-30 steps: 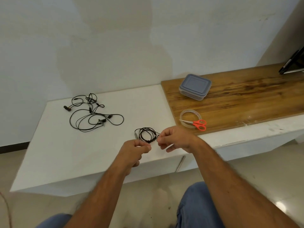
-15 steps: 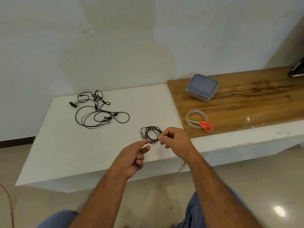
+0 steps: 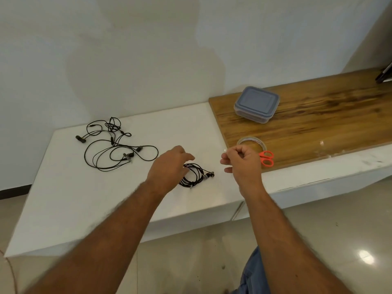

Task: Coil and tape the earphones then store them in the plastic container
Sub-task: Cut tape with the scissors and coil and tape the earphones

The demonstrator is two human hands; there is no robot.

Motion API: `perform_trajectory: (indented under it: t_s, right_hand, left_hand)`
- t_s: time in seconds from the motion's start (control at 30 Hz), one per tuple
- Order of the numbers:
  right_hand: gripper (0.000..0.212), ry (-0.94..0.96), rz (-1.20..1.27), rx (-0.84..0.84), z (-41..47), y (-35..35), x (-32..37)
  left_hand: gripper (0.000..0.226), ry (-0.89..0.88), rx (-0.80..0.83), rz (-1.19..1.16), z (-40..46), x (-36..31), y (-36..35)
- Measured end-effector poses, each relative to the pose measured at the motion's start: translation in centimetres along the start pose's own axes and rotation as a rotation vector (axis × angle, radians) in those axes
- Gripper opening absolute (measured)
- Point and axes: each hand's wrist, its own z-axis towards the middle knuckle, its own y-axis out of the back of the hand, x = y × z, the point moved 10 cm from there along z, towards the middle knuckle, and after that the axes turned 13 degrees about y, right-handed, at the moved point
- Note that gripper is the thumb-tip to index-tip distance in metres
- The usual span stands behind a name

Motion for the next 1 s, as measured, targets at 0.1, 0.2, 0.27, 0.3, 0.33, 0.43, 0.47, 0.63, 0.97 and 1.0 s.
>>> perform_trajectory:
  t_s: [0.1, 0.2, 0.27, 0.3, 0.33, 0.43, 0.47, 0.63, 0.97, 1.0]
  right_hand:
    - [0.013, -0.036, -0.041, -0.046, 0.1, -0.8, -1.9]
    - [0.013, 0.048, -0.213, 0.019, 0.8, -2.4, -2.3]
    - [0.012, 0.105, -0.352, 0.102, 1.3, -3.7, -2.1]
    - [0.013, 0.123, -0.406, 0.143, 1.4, -4.4, -2.2]
    - [0.013, 0.138, -0.448, 0.179, 1.4, -5.0, -2.2]
    - [0.013, 0.182, -0.554, 0.259, 1.3, -6.5, -2.3]
    - [0.013, 0.197, -0.576, 0.279, 1.2, -6.8, -2.4]
    - [0.012, 0.195, -0.640, 0.359, 0.8, -7.6, -3.1]
    - [0.012, 0.204, -0.663, 0.377, 0.8, -7.5, -2.8]
    - [0.012, 0.210, -0.669, 0.378, 0.8, -7.5, -2.7]
  left_hand:
    - [0.045, -0.049, 0.060, 0.074, 0.7, -0.1, -1.7]
    - [0.044, -0.062, 0.070, 0.081, 1.2, 0.1, -2.3]
    - [0.040, -0.072, 0.082, 0.077, 1.4, -0.1, -2.6]
    - [0.038, -0.076, 0.085, 0.078, 1.4, -0.2, -2.7]
    - [0.035, -0.075, 0.081, 0.079, 1.5, -0.3, -2.7]
    - [0.027, -0.067, 0.057, 0.057, 1.8, -0.2, -2.6]
    - [0.024, -0.068, 0.056, 0.056, 1.9, -0.2, -2.7]
    - [0.011, -0.036, 0.060, 0.015, 2.4, 0.0, -2.8]
    - [0.014, 0.028, 0.026, 0.029, 3.6, -0.7, -2.8]
    - [0.015, 0.030, 0.024, 0.034, 3.6, -0.8, -2.8]
